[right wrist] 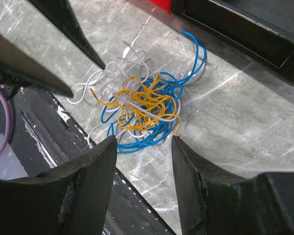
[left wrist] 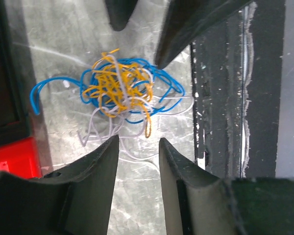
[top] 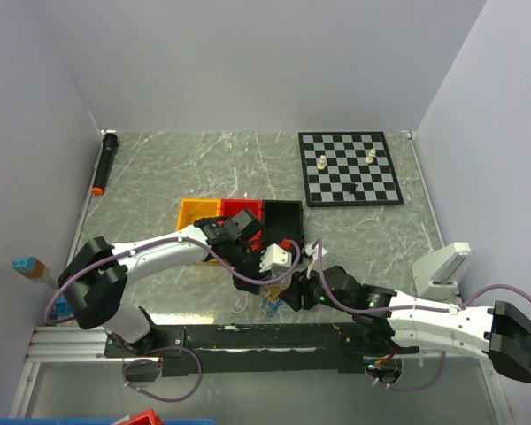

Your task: Untangle the cables

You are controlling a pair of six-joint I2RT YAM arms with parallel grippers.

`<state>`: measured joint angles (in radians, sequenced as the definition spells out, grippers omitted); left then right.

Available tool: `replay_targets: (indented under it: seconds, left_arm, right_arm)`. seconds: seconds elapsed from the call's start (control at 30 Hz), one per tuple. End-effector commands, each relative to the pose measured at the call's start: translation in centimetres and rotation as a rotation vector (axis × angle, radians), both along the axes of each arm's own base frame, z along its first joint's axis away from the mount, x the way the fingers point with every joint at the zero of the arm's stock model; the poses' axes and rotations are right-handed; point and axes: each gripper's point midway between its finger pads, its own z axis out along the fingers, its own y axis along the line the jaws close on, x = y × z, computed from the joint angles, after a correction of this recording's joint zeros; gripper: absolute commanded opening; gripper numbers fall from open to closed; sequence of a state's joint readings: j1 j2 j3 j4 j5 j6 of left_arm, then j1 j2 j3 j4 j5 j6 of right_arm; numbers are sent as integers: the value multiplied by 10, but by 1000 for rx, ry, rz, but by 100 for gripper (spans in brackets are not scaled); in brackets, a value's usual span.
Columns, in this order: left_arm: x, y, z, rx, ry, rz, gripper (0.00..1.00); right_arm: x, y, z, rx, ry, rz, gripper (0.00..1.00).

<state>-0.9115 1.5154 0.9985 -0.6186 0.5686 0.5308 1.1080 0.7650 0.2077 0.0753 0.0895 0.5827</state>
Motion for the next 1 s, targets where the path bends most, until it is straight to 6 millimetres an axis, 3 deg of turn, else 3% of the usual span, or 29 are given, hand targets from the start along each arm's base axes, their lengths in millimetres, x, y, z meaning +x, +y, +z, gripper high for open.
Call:
replay_targets:
  seconds: [0.0,0.17,0.3,0.4,0.6,0.8,0.9,0.97]
  left_arm:
    - [-15,-9,12,-48,23,-62,45]
    - [-13,-16,3,-28,14,-45,51]
    - [-6,-19,-1,-17,3,4,50]
    - [0,-20,-6,-15,-14,38,43]
    - [5,-18,-8,-6,-40,60,15]
    - [-2,-10,-7,2,-37,31,18]
    - [-1,-9,-7,-3,-46,38,4]
    - [0,-11,-2,-14,-49,40,1]
  right_arm:
    - [8,5,16,59,-35,-20,56]
    - [9,4,16,58,-35,-25,56]
    - [8,2,17,62,-35,-29,55]
    - [8,0,16,63,-34,-29,55]
    - [8,-3,11,69,-26,-41,56]
    - [9,-3,8,83,-16,-53,56]
    - [11,-2,9,85,-21,-56,56]
    - [13,0,11,99,-36,-61,56]
